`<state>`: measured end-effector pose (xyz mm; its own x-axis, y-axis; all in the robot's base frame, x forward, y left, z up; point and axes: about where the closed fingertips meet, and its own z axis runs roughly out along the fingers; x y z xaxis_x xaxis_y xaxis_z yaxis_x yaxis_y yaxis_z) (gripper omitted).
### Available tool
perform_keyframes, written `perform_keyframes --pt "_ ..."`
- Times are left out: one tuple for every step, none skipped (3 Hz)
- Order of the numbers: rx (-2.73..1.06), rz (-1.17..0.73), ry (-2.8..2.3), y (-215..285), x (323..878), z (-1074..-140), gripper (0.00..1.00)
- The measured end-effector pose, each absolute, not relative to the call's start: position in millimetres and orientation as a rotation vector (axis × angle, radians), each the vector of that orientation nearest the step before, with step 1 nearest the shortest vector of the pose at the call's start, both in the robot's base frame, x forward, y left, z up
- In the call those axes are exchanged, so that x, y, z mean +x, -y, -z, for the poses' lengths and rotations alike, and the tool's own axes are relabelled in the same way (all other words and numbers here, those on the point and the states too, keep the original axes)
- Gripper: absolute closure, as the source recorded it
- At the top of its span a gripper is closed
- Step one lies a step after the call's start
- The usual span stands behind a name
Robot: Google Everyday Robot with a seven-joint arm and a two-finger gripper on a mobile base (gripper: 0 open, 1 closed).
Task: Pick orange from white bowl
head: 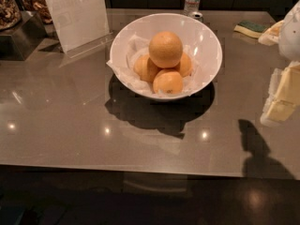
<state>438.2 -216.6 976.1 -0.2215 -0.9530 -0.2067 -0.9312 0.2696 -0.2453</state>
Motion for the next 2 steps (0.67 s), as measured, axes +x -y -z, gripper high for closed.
perform_keyframes --pt "-1.724 0.099 -2.225 215.5 439.3 -977.1 0.0" --pt "-1.755 0.042 -2.173 199.7 462.5 -976.2 0.0"
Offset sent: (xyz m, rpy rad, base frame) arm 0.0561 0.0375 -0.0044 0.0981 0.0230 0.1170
